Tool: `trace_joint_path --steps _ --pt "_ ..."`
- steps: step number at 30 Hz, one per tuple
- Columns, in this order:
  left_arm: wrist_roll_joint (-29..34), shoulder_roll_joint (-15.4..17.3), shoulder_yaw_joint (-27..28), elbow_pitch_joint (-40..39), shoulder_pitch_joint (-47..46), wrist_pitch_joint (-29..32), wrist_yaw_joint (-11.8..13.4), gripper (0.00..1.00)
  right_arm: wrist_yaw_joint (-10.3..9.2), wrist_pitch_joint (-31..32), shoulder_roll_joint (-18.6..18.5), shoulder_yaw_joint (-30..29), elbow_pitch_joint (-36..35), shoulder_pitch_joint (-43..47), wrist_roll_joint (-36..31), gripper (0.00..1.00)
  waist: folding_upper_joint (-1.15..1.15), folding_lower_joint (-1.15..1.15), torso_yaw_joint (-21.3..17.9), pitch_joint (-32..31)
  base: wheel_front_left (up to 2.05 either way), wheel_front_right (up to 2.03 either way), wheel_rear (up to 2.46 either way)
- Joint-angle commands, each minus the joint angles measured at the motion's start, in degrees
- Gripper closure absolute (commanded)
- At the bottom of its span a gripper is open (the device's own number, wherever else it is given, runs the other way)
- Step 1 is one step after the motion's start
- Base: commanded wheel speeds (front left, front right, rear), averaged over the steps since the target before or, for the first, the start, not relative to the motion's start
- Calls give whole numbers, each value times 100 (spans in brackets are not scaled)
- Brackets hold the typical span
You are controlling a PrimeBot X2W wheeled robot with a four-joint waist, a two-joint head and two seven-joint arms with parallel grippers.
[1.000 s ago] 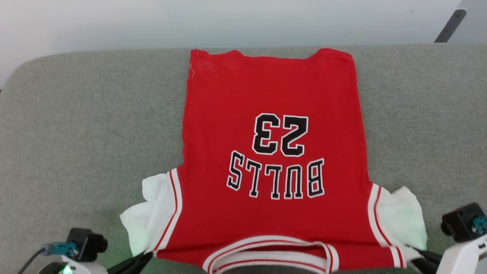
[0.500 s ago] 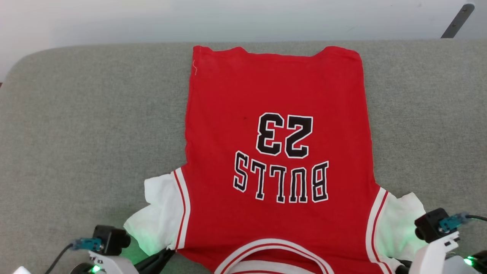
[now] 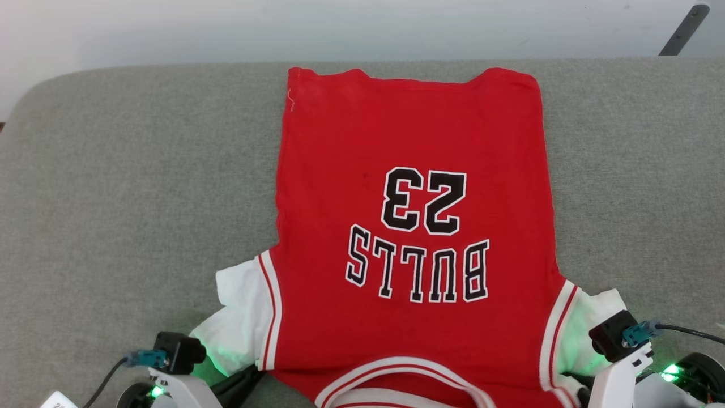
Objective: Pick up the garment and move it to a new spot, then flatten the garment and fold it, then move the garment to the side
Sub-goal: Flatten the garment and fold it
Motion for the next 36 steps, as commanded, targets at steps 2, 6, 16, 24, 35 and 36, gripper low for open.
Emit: trace_joint_path --steps 2,6,16,24,35,36 --pt "-52 -163 -77 560 149 138 184 100 -105 -107 48 -74 136 -88 -109 0 0 0 -32 -2 0 0 0" --pt "-63 -223 -31 714 191 44 139 100 -92 18 -79 -350 -496 117 62 0 0 0 -89 32 0 0 0" --pt "354 -436 -62 642 -47 26 245 100 -61 1415 -258 -1877 -2472 -154 878 0 0 0 110 278 0 0 0" --pt "780 -836 -100 595 -542 131 234 100 -61 2073 -342 -2316 -1822 -1975 589 0 0 0 680 700 0 0 0" --pt "1065 -1560 -176 857 -967 236 -47 100 -61 1995 -117 -1937 1302 -4616 -705 0 0 0 1475 1373 0 0 0" --pt "1089 -1593 -186 908 -971 239 -47 100 -61 1929 -54 -1961 1576 -4777 -815 0 0 0 1511 1413 0 0 0"
